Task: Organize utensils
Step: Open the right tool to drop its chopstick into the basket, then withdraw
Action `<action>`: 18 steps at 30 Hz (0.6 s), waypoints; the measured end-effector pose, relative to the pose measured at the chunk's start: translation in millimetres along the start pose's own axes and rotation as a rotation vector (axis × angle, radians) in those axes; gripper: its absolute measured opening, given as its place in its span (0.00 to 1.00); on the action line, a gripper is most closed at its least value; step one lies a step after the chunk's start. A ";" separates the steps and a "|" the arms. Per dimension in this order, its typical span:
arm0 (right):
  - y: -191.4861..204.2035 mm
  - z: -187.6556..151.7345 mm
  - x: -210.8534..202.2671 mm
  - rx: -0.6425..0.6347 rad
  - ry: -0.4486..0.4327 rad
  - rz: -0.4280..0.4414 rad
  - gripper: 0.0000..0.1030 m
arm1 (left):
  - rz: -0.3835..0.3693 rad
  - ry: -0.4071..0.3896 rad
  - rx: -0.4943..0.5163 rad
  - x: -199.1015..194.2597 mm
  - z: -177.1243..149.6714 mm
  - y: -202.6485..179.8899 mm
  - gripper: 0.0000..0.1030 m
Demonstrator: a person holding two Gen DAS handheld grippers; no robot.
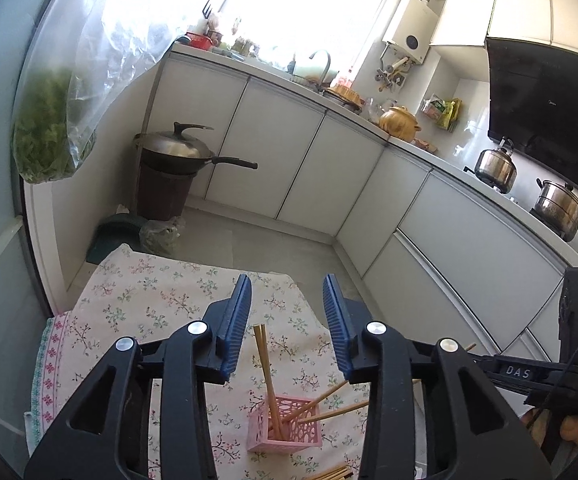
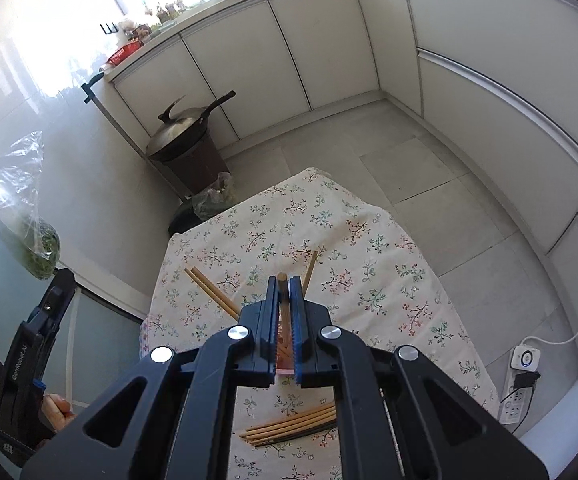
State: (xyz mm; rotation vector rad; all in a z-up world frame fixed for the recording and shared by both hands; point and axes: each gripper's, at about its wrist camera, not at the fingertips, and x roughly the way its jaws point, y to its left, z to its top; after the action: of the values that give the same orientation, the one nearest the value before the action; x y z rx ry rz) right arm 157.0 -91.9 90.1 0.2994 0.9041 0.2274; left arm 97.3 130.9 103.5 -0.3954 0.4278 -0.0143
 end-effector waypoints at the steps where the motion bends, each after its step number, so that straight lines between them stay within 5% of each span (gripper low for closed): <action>1: 2.1 0.4 6.2 -0.003 0.005 -0.005 0.06 | 0.002 0.007 0.002 1.3 -0.4 0.2 0.36; 7: 11.1 -1.7 33.0 -0.013 0.033 -0.009 0.09 | 0.011 0.066 0.031 12.7 -7.5 -2.9 0.39; 18: 18.1 -18.4 10.2 -0.074 -0.039 -0.021 0.11 | 0.042 0.078 0.117 13.2 -16.9 -22.8 0.54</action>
State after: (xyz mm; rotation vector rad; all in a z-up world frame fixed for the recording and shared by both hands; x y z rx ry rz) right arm 147.3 -68.8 78.2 0.2246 0.8580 0.2342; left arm 104.1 102.3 92.7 -0.2715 0.5101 -0.0140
